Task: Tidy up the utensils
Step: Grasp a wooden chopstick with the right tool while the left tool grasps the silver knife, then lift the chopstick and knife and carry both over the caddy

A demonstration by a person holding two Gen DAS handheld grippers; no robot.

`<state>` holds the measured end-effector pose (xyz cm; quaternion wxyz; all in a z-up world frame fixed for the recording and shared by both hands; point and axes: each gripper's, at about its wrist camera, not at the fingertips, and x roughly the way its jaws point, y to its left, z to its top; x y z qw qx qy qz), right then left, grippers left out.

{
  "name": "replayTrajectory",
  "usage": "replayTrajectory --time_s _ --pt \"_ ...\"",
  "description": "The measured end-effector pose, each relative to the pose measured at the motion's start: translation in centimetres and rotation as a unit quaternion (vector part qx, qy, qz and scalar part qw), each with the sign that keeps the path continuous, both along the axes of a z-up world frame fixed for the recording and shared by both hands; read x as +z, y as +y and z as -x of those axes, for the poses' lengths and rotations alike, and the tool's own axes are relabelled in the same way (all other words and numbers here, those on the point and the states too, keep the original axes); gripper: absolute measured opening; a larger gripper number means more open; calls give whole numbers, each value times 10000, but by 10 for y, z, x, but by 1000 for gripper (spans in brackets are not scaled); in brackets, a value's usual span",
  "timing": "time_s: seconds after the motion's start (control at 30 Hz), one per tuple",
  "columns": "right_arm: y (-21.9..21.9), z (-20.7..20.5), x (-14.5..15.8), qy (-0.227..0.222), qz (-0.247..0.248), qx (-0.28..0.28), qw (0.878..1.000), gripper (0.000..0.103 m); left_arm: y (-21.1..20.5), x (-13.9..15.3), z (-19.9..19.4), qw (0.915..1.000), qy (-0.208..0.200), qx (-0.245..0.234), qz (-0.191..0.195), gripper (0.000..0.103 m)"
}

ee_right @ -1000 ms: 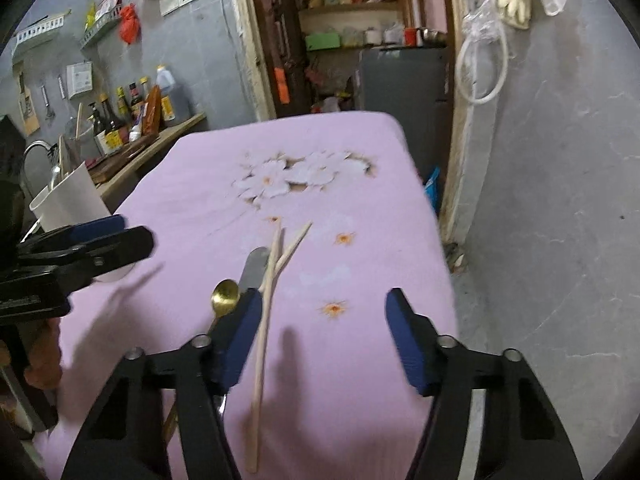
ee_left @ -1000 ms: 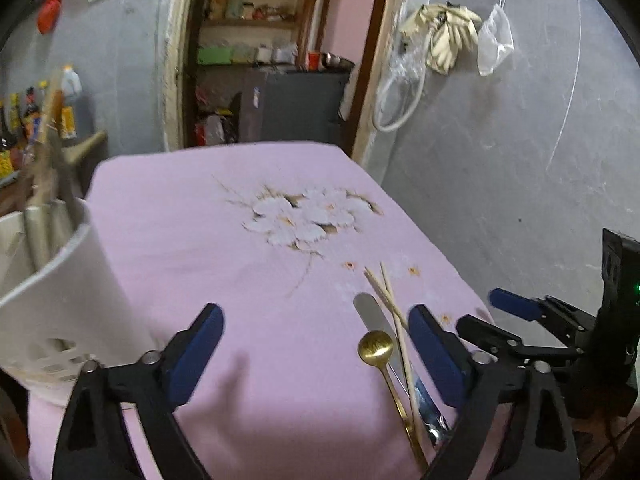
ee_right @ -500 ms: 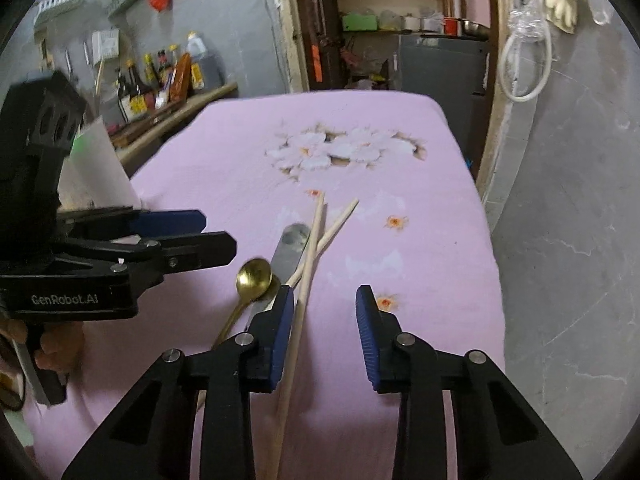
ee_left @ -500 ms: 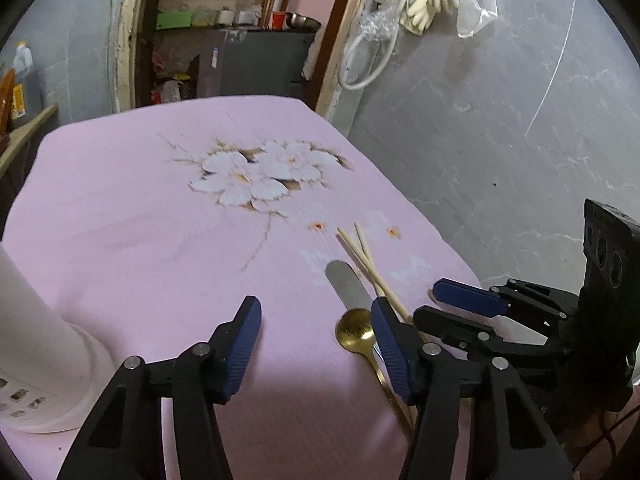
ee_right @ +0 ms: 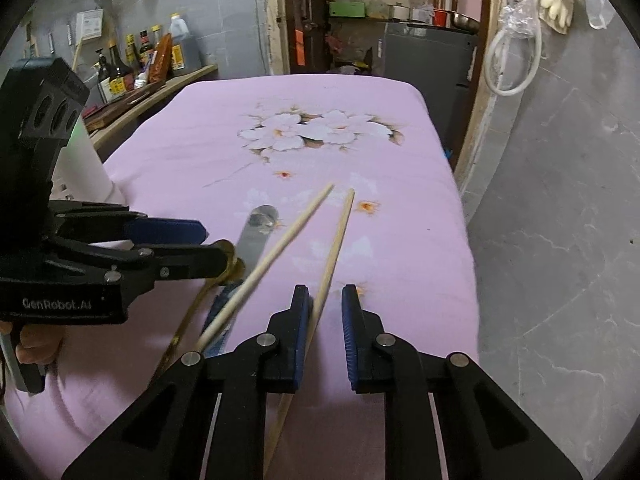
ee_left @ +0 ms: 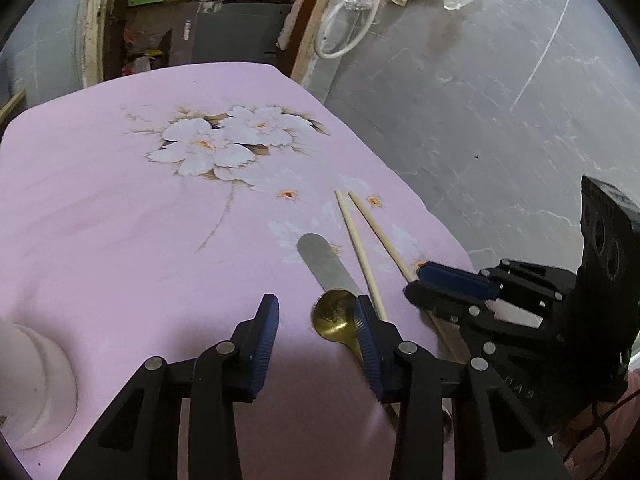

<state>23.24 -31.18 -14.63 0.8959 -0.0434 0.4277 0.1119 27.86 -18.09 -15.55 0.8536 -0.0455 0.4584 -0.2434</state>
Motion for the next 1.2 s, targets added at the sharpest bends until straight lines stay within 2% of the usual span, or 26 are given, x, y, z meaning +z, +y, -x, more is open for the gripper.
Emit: replayTrajectory --time_s 0.13,0.27,0.53,0.77,0.9,1.0,1.1,1.2 --pt "-9 -3 0 27 -99 -75 9999 14 -7 0 -1 9998 12 -162 -97 29" --pt "-14 -4 -1 51 -210 6 9998 14 -7 -1 -3 9998 80 -177 -70 17" --pt "-18 -21 -6 310 -499 116 9982 15 -11 2 -2 9996 127 -195 -131 9" --pt "-13 -46 -11 670 -591 77 9960 15 -5 5 4 9995 243 191 -76 5" --pt "-10 -61 -13 899 -683 -207 9934 15 0 6 7 9986 325 410 -39 4" --pt "-12 -66 -16 974 -884 -442 9903 5 -1 11 11 9983 297 472 -155 4" --pt "-24 -64 -21 1033 -1502 -654 9811 4 -1 22 18 9980 176 552 -233 4" --pt "-33 -55 -19 940 -1836 -788 9753 4 1 35 25 9976 15 625 -294 4"
